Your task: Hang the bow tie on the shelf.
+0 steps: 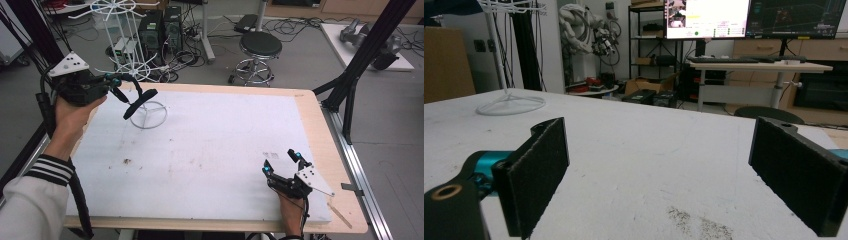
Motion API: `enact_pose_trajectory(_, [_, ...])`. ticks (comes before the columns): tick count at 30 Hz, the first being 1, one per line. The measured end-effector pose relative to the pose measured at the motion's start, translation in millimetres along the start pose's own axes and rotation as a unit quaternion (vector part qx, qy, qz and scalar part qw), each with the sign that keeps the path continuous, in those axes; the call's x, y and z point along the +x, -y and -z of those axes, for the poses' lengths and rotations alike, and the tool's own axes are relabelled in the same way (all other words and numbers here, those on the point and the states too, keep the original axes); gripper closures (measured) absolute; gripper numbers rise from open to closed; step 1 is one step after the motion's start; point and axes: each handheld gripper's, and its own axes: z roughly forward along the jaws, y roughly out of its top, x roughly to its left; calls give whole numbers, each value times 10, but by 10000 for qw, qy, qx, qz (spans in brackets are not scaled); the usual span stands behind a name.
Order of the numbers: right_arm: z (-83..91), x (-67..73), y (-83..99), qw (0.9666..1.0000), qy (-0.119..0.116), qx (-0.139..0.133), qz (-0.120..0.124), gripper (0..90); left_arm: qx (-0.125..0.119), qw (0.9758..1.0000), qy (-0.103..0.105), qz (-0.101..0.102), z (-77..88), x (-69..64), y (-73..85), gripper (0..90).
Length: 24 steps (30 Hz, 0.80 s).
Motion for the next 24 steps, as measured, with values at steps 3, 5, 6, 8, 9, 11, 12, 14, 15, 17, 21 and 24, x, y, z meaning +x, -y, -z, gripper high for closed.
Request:
enact_pose_trajectory(3, [0, 0, 0, 10000, 0, -1, -4, 82, 49, 10000, -74, 11, -39, 34, -13, 884])
enact_pose_trajectory(5, [0, -1, 0, 10000, -2, -5, 3, 82, 112, 9999, -100, 2, -70, 46, -14, 885])
enact_pose_trajectory(6, [1, 1, 0, 10000, -4, -7, -4, 82, 158, 9998, -134, -26, -86, 51, -10, 884])
enact_pose_trajectory(8, [2, 1, 1, 10000, -6, -12, -7, 82, 206, 9996, -178, -9, -112, 59, 1, 884])
enact_pose_trajectory(9, [2, 0, 1, 10000, -5, -11, -5, 82, 240, 9995, -207, -41, -119, 66, 3, 884])
enact_pose_trajectory(11, [3, 1, 1, 10000, -1, -17, -4, 82, 253, 9994, -232, -30, -137, 78, 9, 884])
enact_pose_trajectory(12, [3, 1, 1, 10000, -1, -19, -3, 82, 266, 9993, -252, -19, -143, 83, 13, 884])
enact_pose_trajectory(14, [3, 2, 1, 10000, 3, -22, -8, 82, 293, 9992, -281, -41, -147, 89, 14, 884])
enact_pose_trajectory(15, [4, 2, 2, 10000, -1, -15, -7, 82, 297, 9991, -289, -23, -157, 96, 17, 884])
enact_pose_trajectory(17, [3, 1, 1, 10000, 3, -23, -6, 82, 328, 9990, -302, -45, -163, 99, 17, 883])
enact_pose_trajectory(21, [4, 2, 2, 10000, -1, -18, -4, 82, 343, 9988, -357, -4, -164, 102, 13, 869])
enact_pose_trajectory(24, [5, 2, 2, 10000, 2, -20, 4, 82, 330, 9986, -420, 51, -162, 106, -1, 764])
